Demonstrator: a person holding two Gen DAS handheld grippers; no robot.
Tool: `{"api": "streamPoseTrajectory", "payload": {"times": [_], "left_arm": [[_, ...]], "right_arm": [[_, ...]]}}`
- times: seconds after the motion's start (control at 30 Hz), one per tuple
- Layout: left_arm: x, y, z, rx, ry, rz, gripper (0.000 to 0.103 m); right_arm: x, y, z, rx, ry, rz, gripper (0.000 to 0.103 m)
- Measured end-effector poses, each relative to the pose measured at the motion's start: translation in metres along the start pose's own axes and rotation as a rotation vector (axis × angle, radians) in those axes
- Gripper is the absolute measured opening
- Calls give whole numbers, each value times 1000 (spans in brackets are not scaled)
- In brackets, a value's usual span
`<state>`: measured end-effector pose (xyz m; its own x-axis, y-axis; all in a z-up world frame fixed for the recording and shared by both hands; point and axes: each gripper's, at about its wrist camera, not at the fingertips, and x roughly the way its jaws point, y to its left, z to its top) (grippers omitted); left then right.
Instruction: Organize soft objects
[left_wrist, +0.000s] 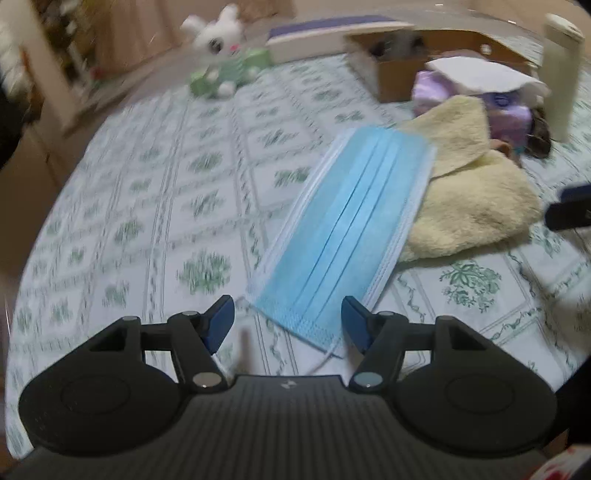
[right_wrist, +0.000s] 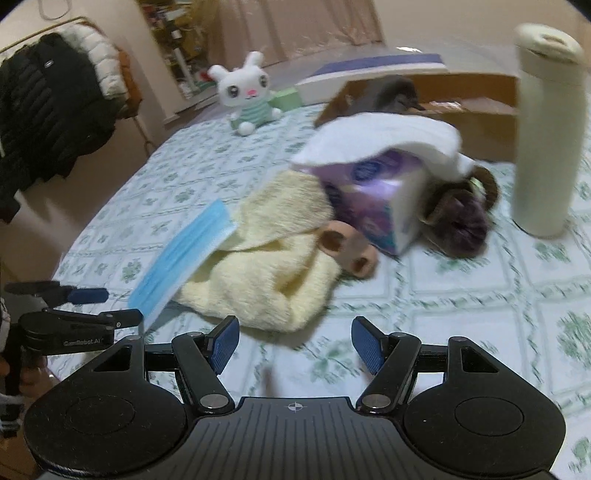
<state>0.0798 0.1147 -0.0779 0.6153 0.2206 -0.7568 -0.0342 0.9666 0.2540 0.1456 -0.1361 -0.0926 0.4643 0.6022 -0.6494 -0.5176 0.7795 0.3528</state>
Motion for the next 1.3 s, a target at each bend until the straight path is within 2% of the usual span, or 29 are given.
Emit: {"api": "streamPoseTrajectory", "payload": {"times": [0.07, 0.2, 0.33, 0.47, 0.5, 0.53, 0.57, 0.6, 0.73, 0.83, 0.9, 0.93, 0.97, 1.03, 1.13, 1.2, 1.3], "left_arm": [[0, -6, 3, 69, -20, -24, 68], [15, -16, 9, 167, -33, -75, 68], [34, -9, 17, 136, -18, -118, 69], [50, 5, 18, 92, -10, -202, 71], [53, 10, 17, 71, -11, -233, 60], [52, 13, 16, 52, -20, -263, 35], [50, 16, 15, 36, -30, -276, 22], [47, 18, 14, 22, -36, -268, 5], [34, 27, 5, -16, -58, -208, 4], [23, 42, 0, -100, -63, -157, 4], [15, 53, -2, -163, -68, -129, 4], [12, 57, -4, -188, -71, -121, 4], [8, 62, -5, -213, -73, -112, 4], [2, 69, -4, -245, -77, -96, 4], [-8, 76, -6, -282, -85, -87, 4], [-14, 79, -6, -296, -86, -81, 4], [-24, 82, -4, -304, -94, -70, 4]], "right_arm": [[6, 6, 3, -28, -3, 11, 68], [20, 12, 7, -1, 8, 24, 68], [23, 9, 7, 50, 15, 32, 68], [23, 3, 5, 77, 20, 25, 68], [24, 2, 5, 91, 22, 25, 68], [25, 0, 5, 108, 23, 30, 68], [26, -2, 5, 132, 21, 39, 68], [26, -3, 5, 150, 17, 47, 68], [30, -6, 7, 220, 6, 64, 68], [36, -6, 9, 252, 6, 57, 67], [37, -3, 9, 236, -7, 50, 42], [38, 1, 10, 212, -9, 49, 24], [38, 5, 11, 181, -7, 43, 19], [37, 17, 10, 105, -29, 32, 14], [24, 45, 10, -53, -113, 35, 12], [13, 64, 11, -136, -172, 68, 12], [-1, 83, 13, -194, -241, 122, 12]]}}
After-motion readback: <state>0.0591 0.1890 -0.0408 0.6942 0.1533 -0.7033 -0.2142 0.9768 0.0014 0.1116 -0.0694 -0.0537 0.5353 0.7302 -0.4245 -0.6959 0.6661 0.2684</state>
